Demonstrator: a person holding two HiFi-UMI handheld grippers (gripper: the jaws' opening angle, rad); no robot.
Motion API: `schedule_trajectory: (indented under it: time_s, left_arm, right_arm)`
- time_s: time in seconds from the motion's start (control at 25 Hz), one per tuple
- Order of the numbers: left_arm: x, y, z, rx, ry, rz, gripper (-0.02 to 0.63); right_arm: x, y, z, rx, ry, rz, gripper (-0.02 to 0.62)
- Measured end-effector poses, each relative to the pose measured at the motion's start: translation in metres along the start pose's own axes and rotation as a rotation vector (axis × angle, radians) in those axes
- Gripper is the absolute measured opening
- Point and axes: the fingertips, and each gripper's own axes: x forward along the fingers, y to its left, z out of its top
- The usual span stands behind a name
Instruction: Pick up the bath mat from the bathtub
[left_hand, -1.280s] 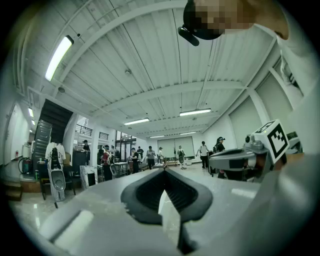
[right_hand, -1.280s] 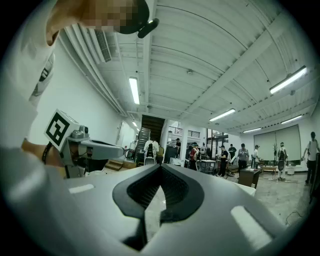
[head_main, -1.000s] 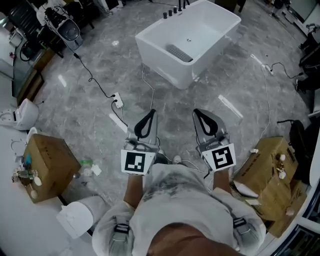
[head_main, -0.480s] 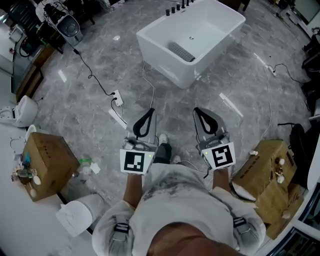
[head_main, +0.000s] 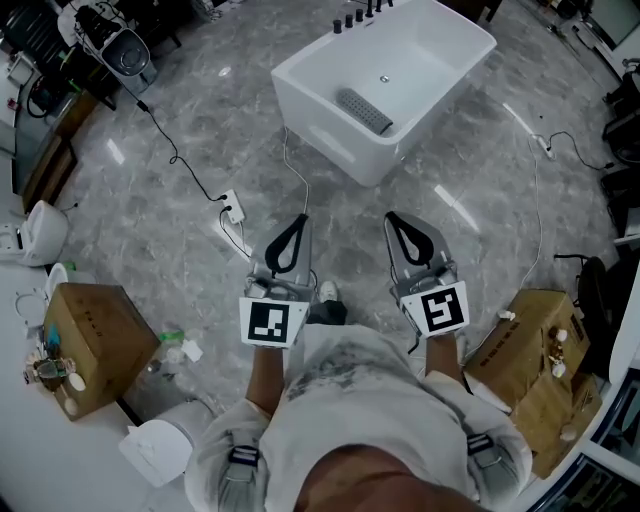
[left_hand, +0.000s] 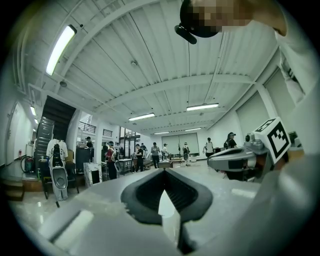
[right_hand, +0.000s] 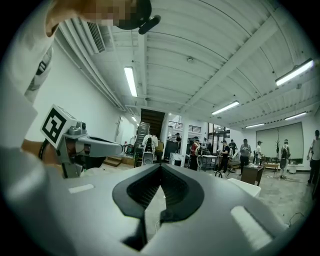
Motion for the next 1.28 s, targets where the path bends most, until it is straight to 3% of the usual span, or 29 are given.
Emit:
schedule_trajectory:
  time_s: [0.6, 0.92, 1.28]
  left_arm:
    - [0.083, 0.085, -0.007, -0.023, -0.009, -0.049, 0.005]
    - [0.148, 0.107, -0.012, -0.019, -0.013, -0.062, 0.005]
    - [0.237, 0.137, -0.012, -0.04, 0.021, -0.017, 0.005]
  right_arm:
    - [0.111, -0.028, -0.004, -0.002, 0.021, -0.042, 0.002]
    - [0.165, -0.07, -0.015, 0.007, 0.04, -0.032, 0.002]
    - [0.24, -0.138, -0.021, 0.007, 0.027, 0.021, 0.002]
